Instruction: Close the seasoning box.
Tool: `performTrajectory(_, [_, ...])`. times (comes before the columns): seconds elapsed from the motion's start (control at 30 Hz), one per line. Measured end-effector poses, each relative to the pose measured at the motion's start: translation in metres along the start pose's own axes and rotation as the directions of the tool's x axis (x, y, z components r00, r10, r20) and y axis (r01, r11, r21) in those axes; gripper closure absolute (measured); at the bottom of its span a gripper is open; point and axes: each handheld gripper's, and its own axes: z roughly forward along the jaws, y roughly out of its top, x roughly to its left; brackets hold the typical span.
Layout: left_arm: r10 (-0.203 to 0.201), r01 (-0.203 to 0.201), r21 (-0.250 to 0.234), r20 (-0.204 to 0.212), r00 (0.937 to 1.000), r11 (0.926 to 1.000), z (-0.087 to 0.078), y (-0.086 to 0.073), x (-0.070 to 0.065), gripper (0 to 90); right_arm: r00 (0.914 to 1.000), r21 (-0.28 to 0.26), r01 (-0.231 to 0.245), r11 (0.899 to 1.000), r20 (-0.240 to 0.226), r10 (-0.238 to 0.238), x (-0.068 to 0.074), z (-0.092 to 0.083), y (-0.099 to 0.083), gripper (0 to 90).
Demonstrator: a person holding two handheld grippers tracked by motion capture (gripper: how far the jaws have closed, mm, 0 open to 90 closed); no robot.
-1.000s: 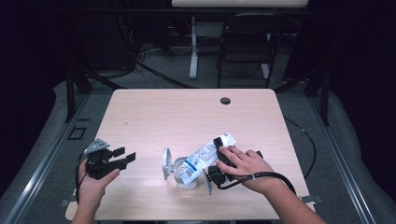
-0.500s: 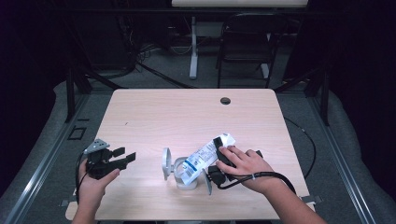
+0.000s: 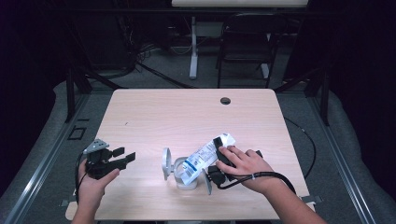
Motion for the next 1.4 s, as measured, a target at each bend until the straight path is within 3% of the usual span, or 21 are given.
performTrajectory(1.4, [-0.006,0.006,-0.004,0.0,1.0,1.0,0.0034,-0.002,0.0003,42.3,0.9996,0.009,0.026,1.0,0.009,-0.026,-0.0015,-0.0014,0.0009,46.5])
